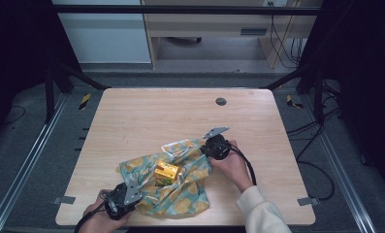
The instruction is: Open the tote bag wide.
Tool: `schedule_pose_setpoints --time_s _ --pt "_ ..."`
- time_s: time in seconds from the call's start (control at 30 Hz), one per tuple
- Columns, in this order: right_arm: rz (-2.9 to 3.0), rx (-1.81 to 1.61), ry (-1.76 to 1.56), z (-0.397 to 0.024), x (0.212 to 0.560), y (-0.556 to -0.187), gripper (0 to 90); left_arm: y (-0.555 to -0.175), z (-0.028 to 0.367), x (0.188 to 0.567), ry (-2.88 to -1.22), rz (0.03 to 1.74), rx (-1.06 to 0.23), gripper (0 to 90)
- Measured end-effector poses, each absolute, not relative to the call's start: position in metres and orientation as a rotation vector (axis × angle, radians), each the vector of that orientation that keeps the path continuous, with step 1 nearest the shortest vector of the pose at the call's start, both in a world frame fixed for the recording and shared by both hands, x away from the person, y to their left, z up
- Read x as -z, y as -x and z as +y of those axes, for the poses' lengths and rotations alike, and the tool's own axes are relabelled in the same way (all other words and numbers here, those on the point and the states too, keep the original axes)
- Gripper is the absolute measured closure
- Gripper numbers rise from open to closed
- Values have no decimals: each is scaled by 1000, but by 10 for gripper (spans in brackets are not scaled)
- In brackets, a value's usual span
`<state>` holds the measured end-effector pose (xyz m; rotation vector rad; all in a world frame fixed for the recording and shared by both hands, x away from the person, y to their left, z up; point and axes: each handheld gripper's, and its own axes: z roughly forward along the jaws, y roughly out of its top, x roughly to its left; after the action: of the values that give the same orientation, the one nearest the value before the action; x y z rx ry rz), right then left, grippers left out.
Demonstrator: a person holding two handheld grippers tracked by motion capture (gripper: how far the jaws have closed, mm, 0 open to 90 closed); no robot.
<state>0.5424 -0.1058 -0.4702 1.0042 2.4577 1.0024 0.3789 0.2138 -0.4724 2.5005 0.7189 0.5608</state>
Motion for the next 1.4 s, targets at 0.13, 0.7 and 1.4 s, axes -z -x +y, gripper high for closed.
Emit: schedule_pose_setpoints --time_s 0.13,0.7,1.4 --pt "2420 -1005 -963 -107 457 -532 575 -378 218 464 -2416 734 -609 565" --pt "2359 -1113 -868 -104 412 -499 289 -374 222 446 -2198 758 -696 429" --pt "2524 -1157 -687 -104 418 -452 202 -416 206 426 -2252 791 -625 366"
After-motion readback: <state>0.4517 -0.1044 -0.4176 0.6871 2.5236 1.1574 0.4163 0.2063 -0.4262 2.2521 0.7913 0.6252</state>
